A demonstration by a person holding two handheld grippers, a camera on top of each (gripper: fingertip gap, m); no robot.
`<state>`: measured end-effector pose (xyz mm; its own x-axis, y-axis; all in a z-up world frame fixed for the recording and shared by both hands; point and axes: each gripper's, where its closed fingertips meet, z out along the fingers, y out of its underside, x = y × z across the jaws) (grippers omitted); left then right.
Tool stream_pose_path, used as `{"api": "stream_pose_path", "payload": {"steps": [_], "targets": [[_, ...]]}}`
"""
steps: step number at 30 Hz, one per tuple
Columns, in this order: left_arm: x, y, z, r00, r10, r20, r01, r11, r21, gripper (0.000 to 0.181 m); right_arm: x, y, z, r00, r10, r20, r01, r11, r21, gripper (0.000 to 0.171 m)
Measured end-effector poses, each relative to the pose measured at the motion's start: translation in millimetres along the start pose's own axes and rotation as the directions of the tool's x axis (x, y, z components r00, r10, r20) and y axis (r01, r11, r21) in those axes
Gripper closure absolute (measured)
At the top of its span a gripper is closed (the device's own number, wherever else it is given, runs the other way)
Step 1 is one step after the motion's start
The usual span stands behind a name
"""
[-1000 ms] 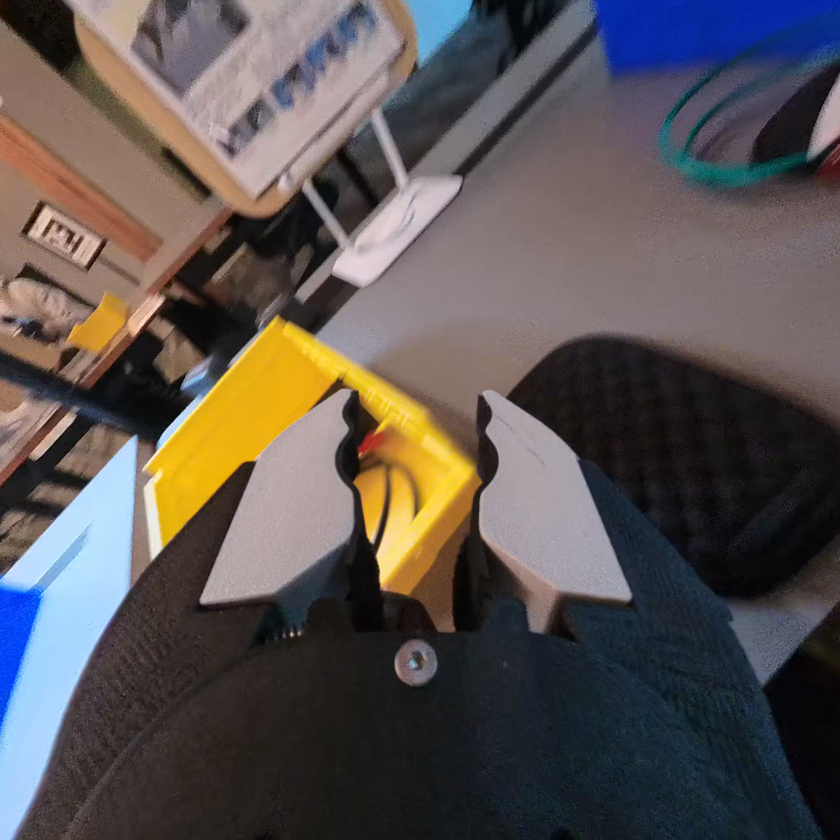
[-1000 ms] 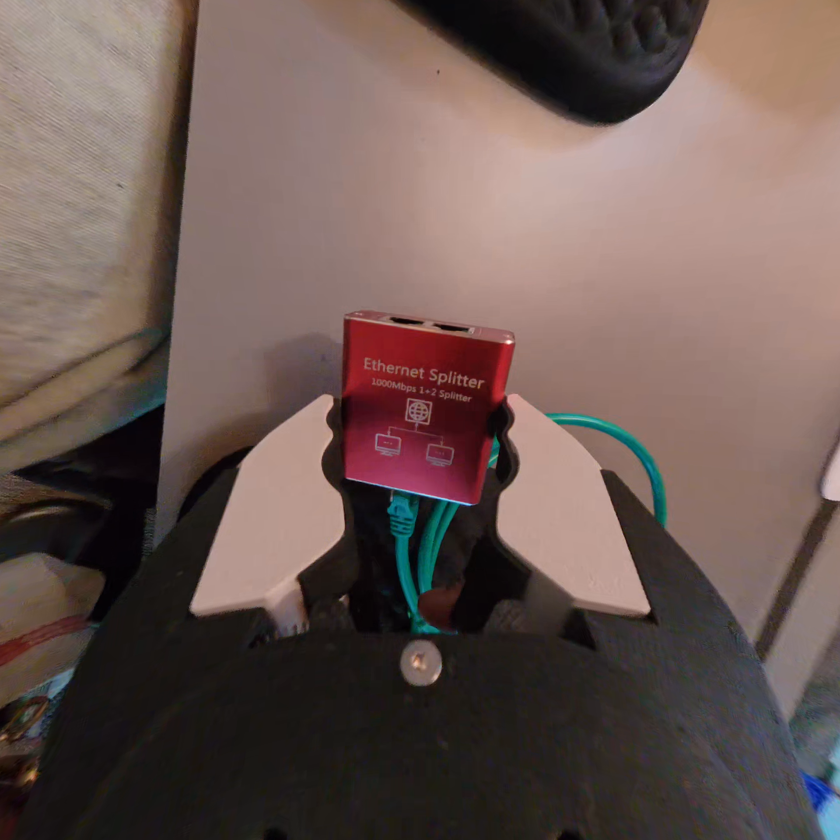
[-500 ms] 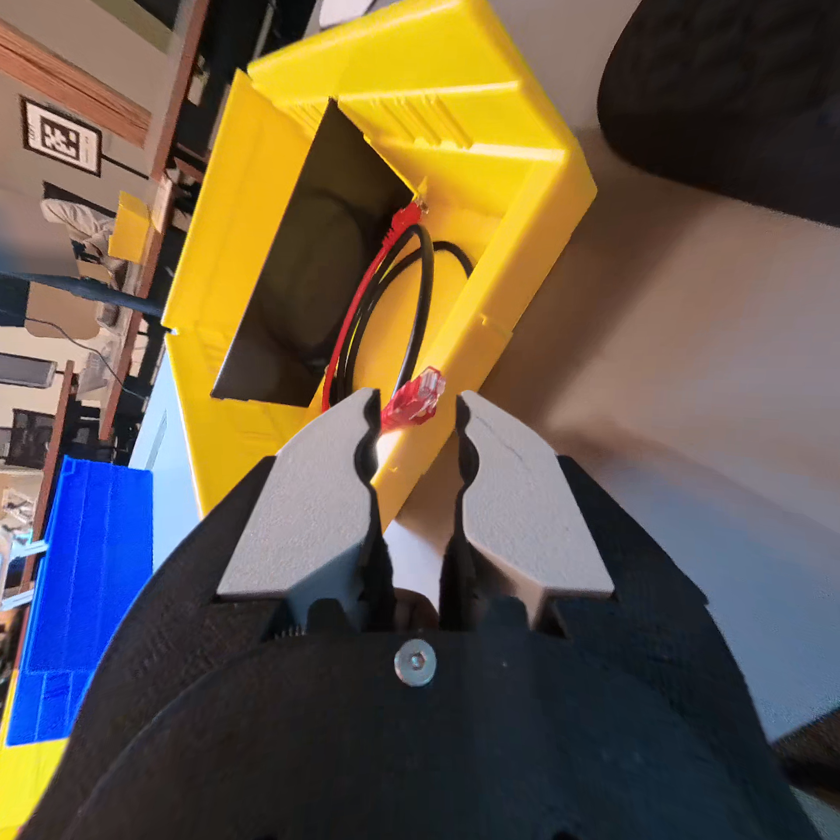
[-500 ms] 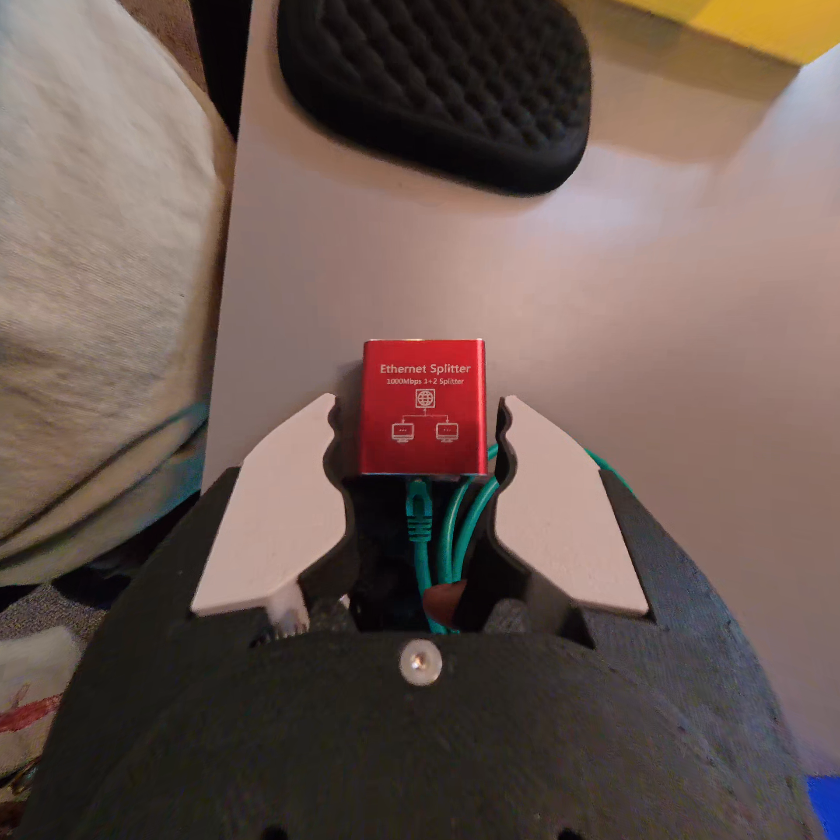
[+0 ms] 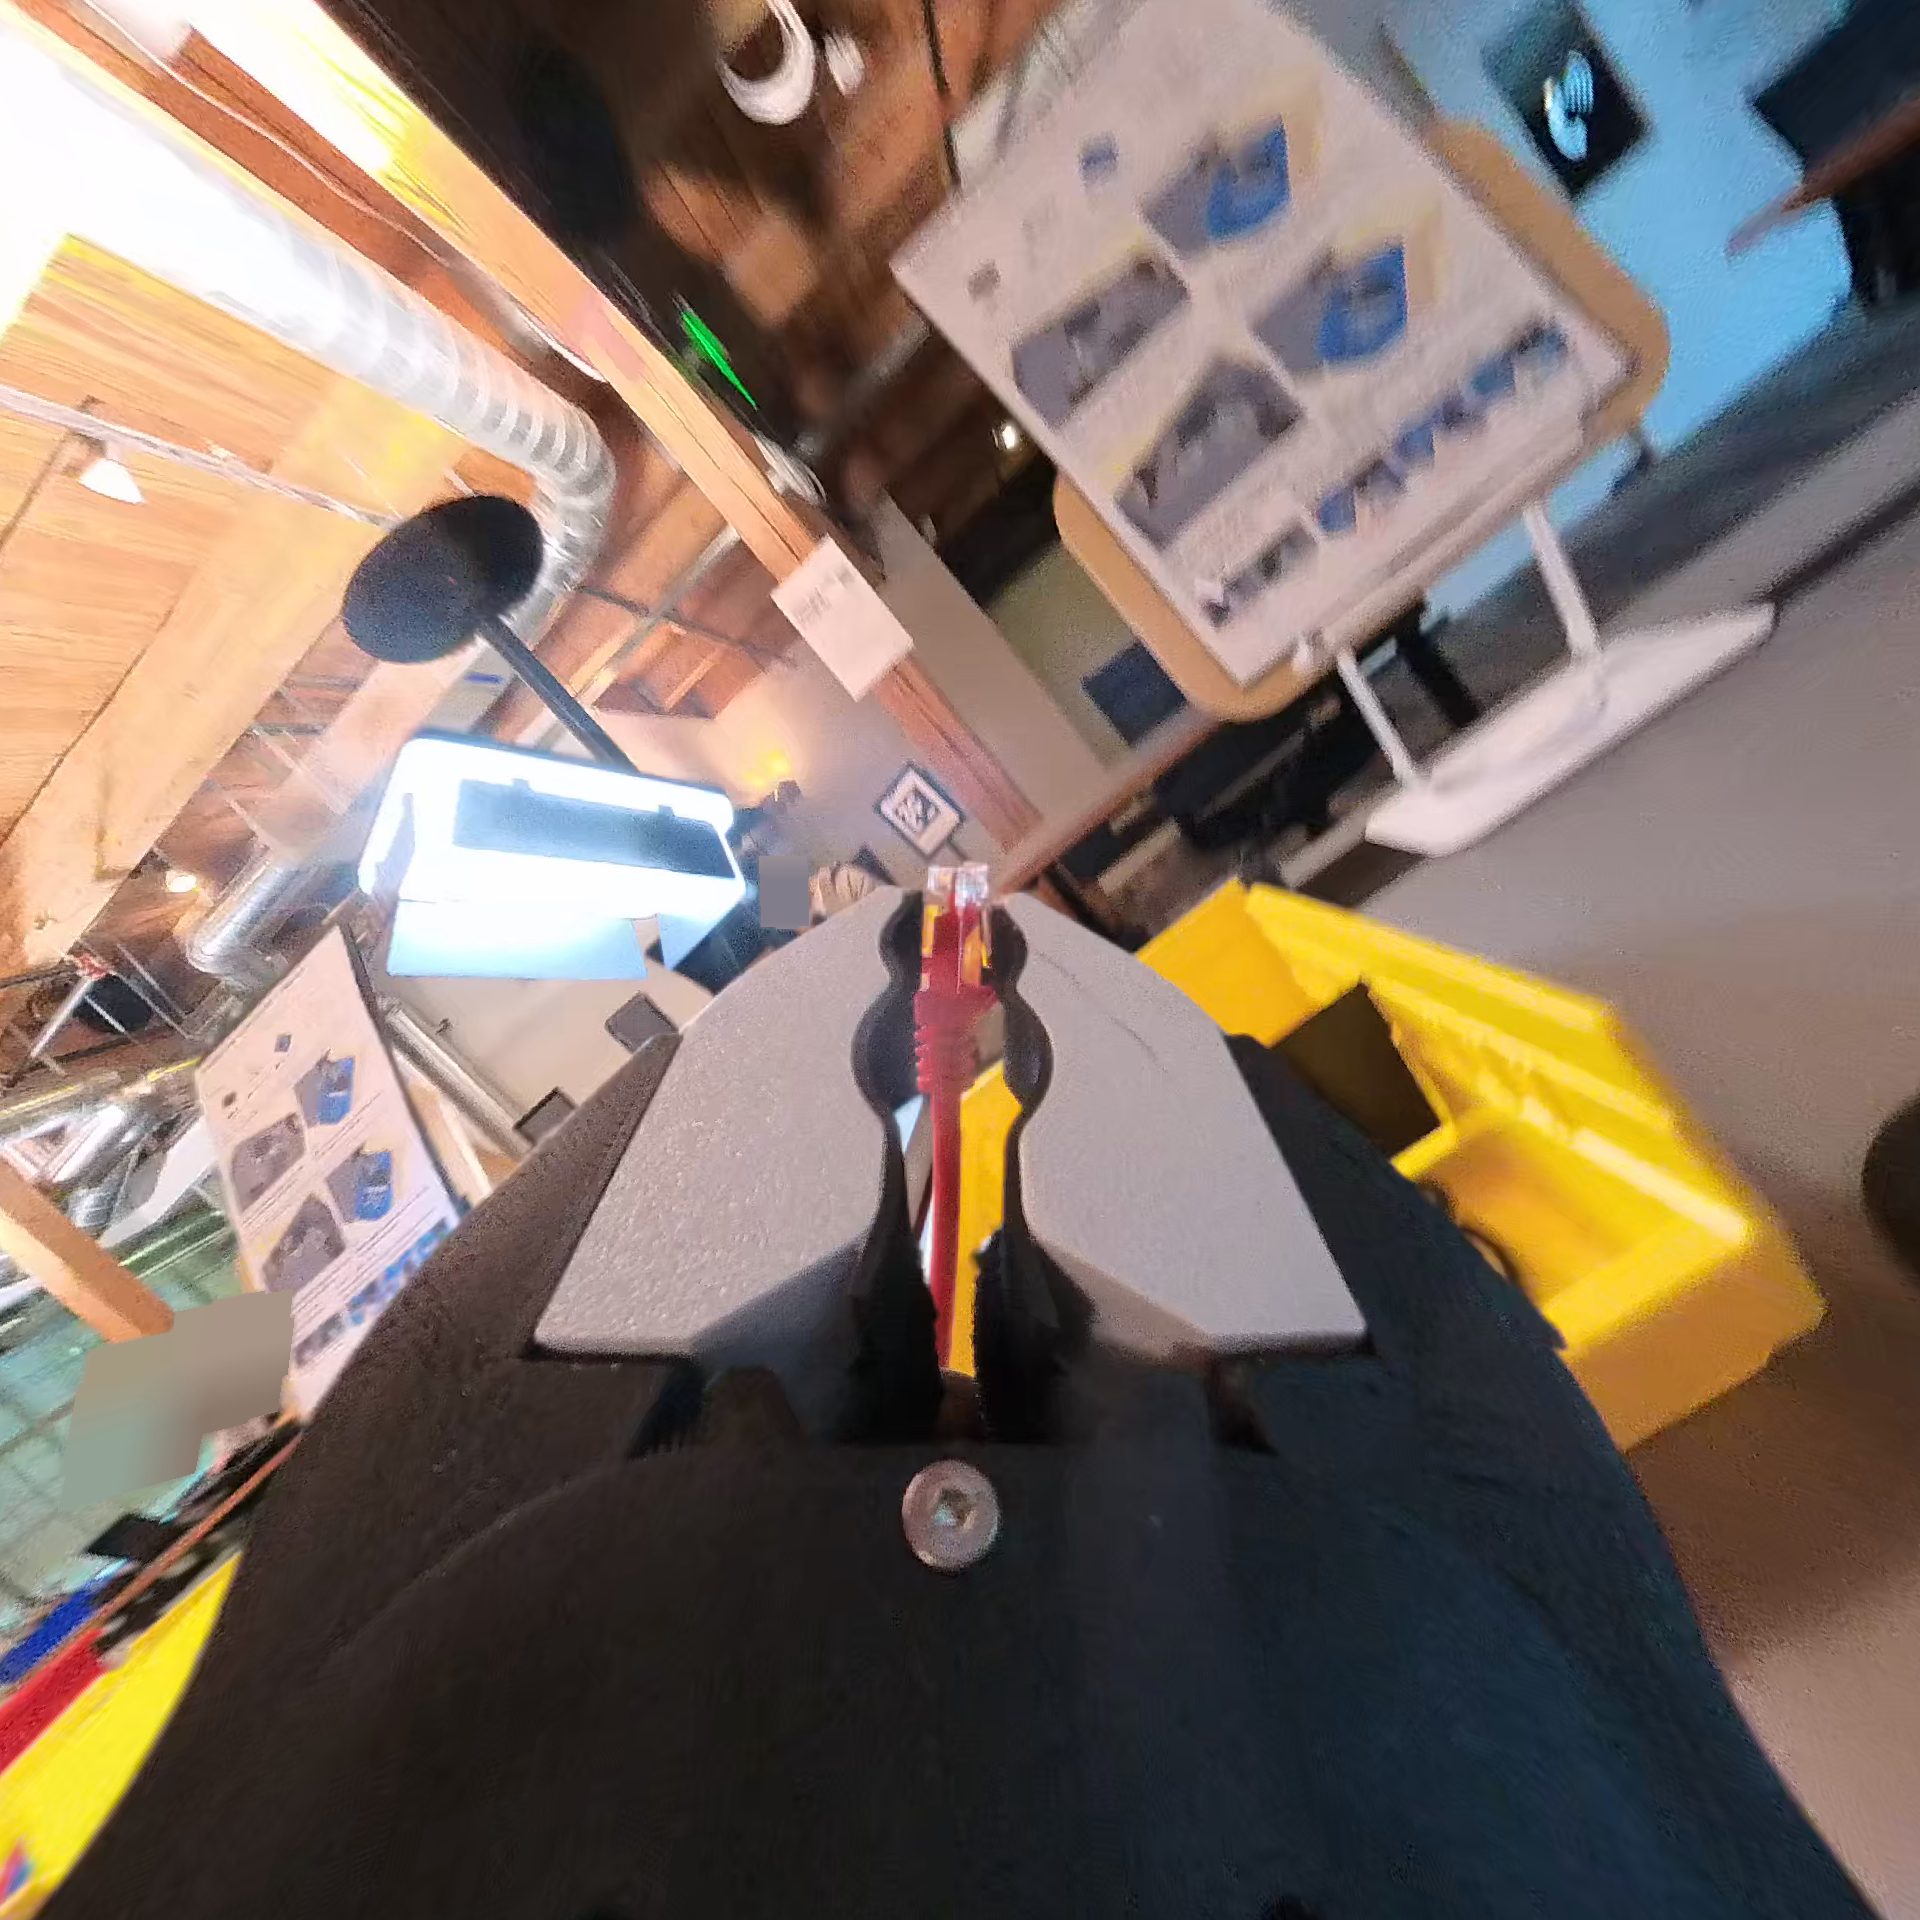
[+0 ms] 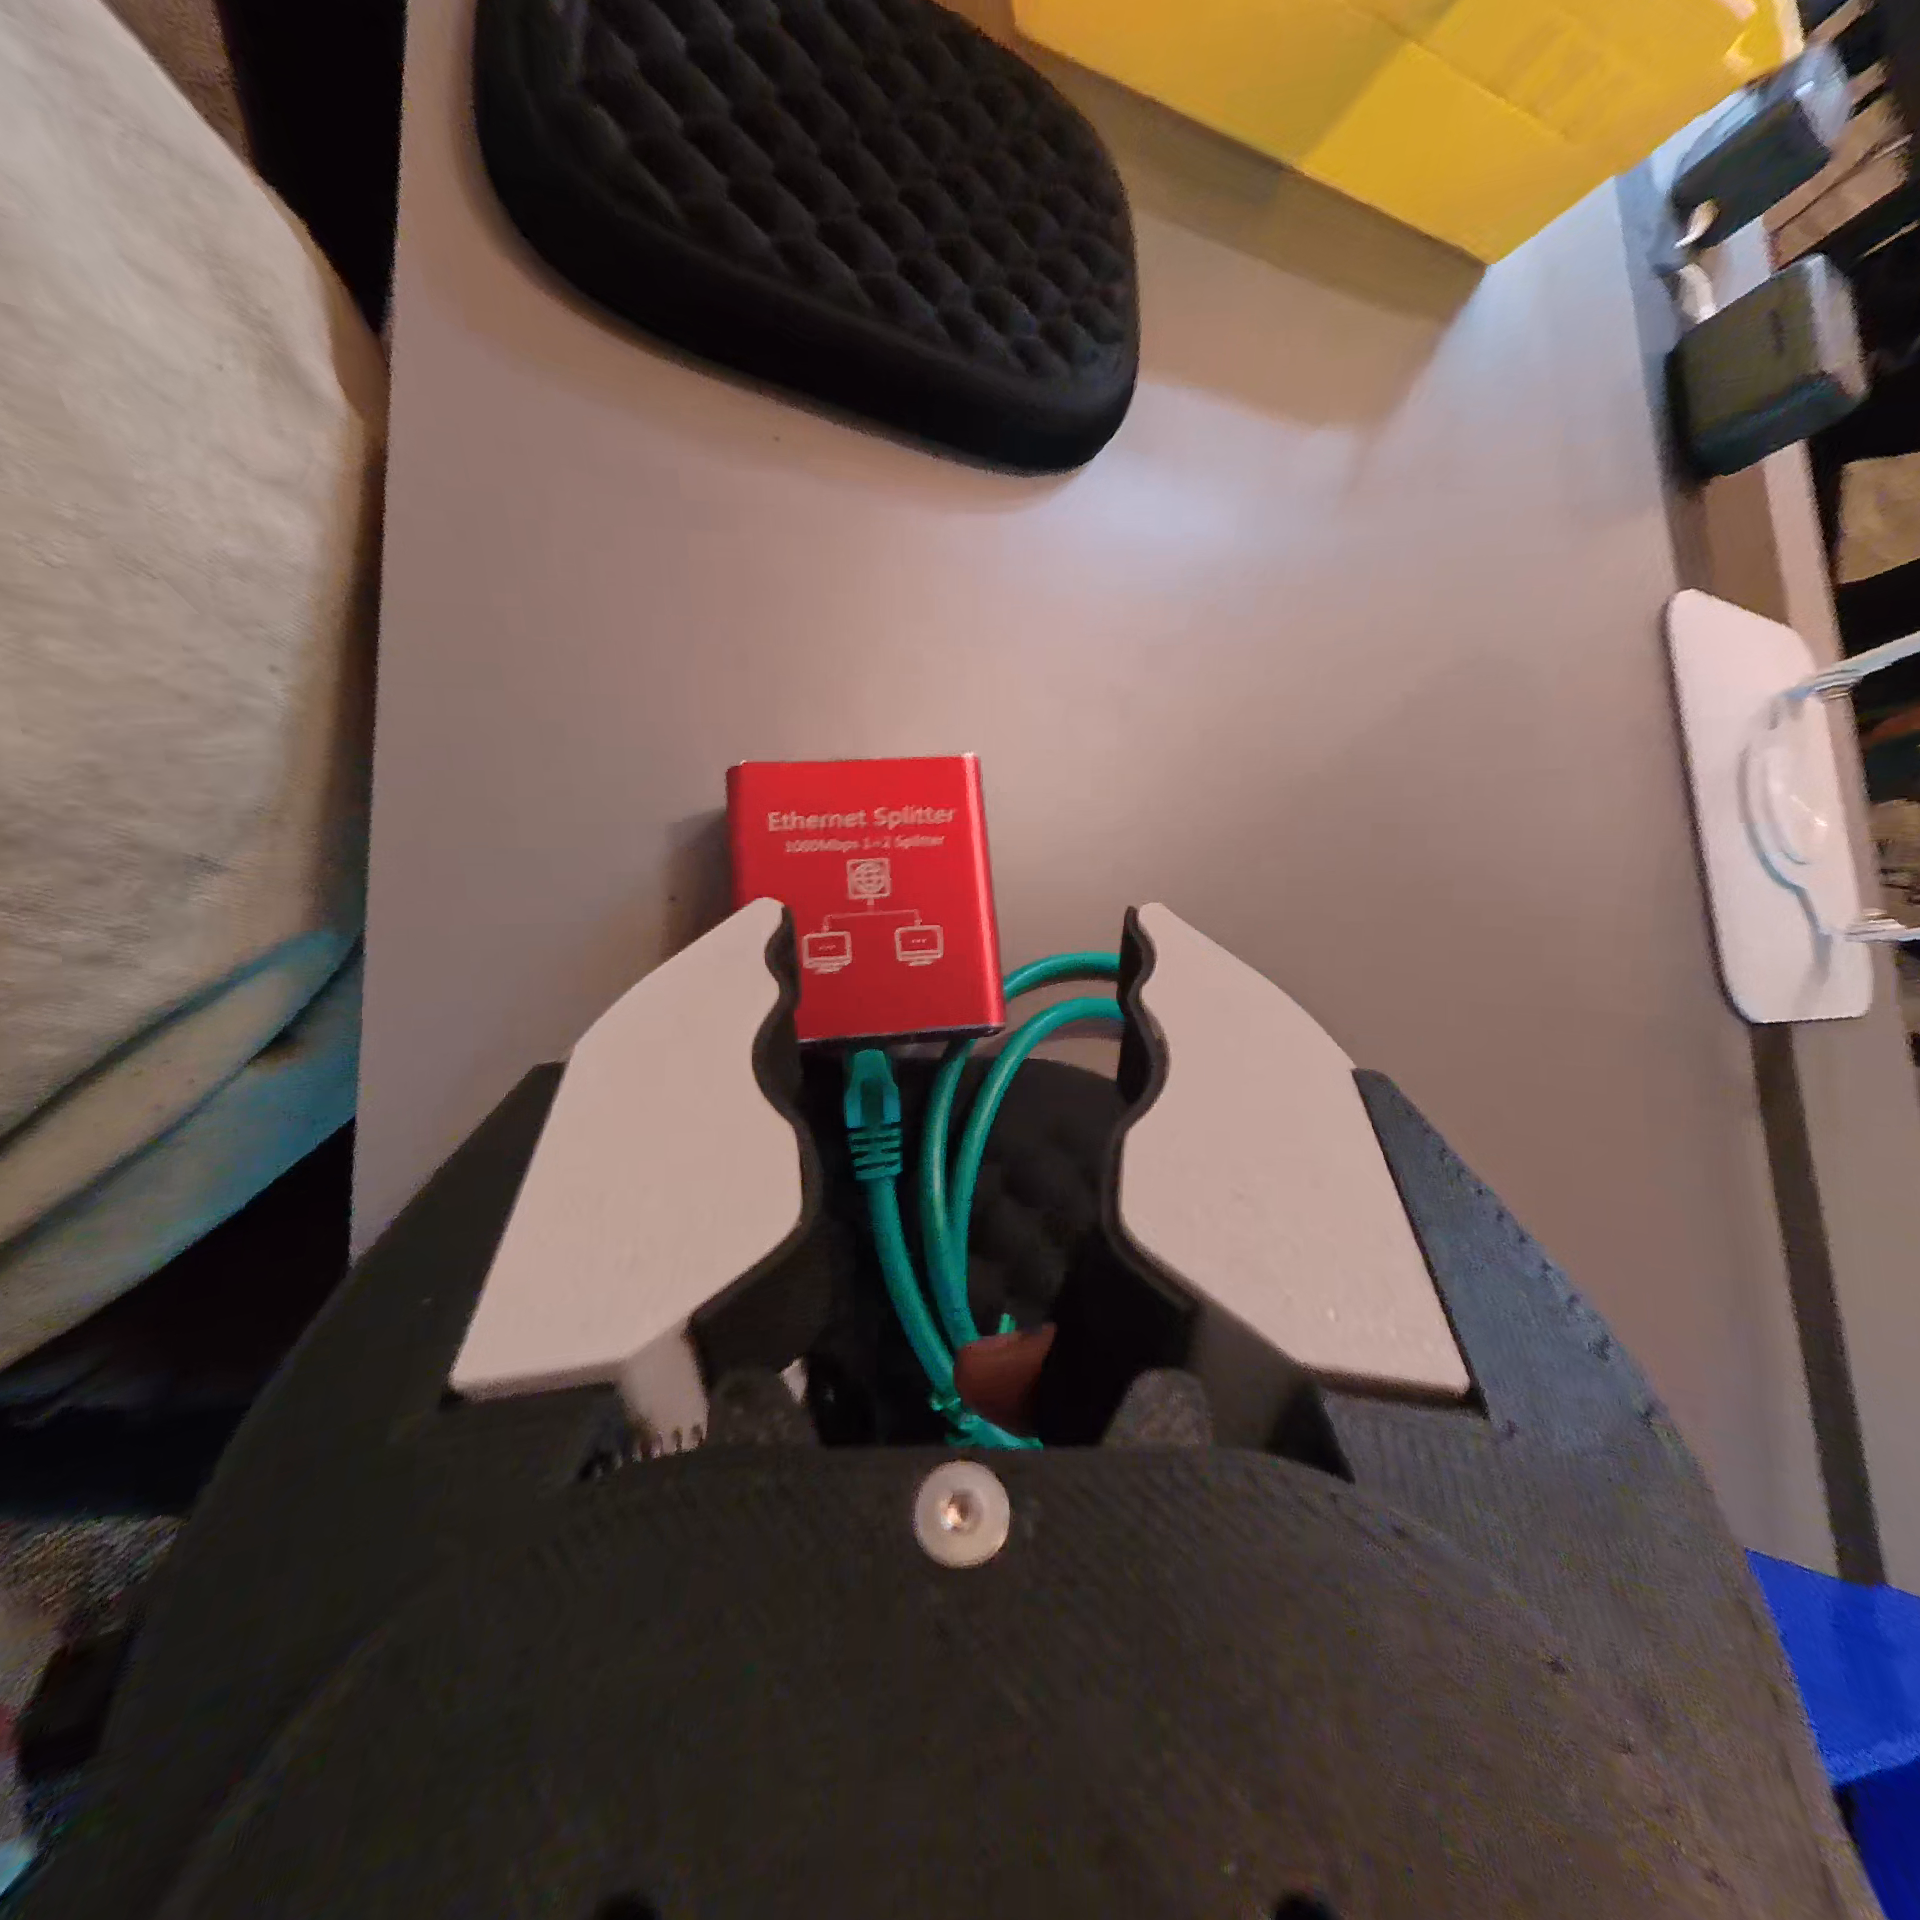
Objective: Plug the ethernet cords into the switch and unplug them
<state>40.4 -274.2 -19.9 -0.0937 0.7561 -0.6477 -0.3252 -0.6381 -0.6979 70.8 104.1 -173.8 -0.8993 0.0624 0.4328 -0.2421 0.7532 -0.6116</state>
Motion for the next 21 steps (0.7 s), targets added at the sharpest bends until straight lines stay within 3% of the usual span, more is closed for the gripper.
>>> {"api": "stream_pose_path", "payload": {"steps": [3, 6, 9, 13, 15, 18, 21], "targets": [[11, -38, -2, 0.981, -0.146, -0.129, 0.155, 0.986, 0.063, 0.169, 15, -20, -3, 0.994, -0.013, -0.11, 0.023, 0.996, 0.087, 0.114], [44, -82, -10, 0.867, -0.291, -0.405, 0.35, 0.934, 0.078, 0.168, 18, -58, -8, 0.987, -0.002, -0.158, 0.045, 0.961, 0.274, 0.119], [84, -123, -25, 0.676, -0.345, -0.651, 0.486, 0.873, 0.042, 0.168, 10, -108, -17, 0.991, 0.05, -0.124, 0.021, 0.86, 0.51, 0.124], [139, -153, -44, 0.401, -0.343, -0.849, 0.536, 0.84, -0.086, 0.169, -11, -159, -30, 0.997, 0.021, -0.079, 0.041, 0.707, 0.706, 0.13], [164, -164, -55, 0.224, -0.341, -0.913, 0.552, 0.816, -0.17, 0.169, -18, -172, -35, 0.986, -0.054, -0.156, 0.152, 0.667, 0.73, 0.133], [194, -171, -66, 0.027, -0.347, -0.937, 0.544, 0.792, -0.278, 0.169, -24, -177, -36, 0.918, -0.218, -0.332, 0.393, 0.624, 0.676, 0.136], [220, -171, -74, -0.102, -0.353, -0.93, 0.488, 0.797, -0.356, 0.169, -30, -174, -33, 0.878, -0.345, -0.33, 0.478, 0.608, 0.635, 0.137]]}}
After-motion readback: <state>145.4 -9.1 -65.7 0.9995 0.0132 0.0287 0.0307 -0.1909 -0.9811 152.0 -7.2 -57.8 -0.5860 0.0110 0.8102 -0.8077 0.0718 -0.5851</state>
